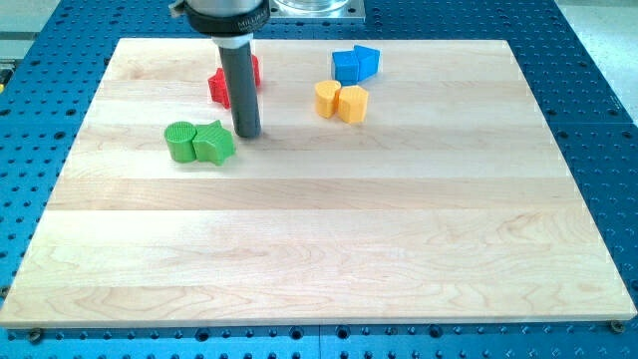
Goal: Push the green blocks to the bottom left corner
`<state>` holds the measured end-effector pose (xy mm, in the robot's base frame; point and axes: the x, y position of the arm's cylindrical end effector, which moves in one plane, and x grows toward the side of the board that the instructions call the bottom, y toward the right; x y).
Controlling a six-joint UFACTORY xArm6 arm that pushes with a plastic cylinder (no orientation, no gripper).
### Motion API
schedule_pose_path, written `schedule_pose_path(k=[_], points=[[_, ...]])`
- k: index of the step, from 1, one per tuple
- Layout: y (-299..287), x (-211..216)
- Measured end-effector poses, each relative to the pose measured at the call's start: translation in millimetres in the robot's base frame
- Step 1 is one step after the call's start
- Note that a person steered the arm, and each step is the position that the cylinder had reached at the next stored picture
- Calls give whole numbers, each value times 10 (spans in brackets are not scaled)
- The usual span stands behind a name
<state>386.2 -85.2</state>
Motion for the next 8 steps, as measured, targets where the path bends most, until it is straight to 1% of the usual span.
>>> schedule_pose_path(k=[1, 2, 3, 4, 5, 6, 7, 8], points=[[-136, 245], [-528, 259], [-786, 306], [-1231, 1070], [-1282, 1063], [-1382, 917], [-1422, 1246], [-1463, 1408]])
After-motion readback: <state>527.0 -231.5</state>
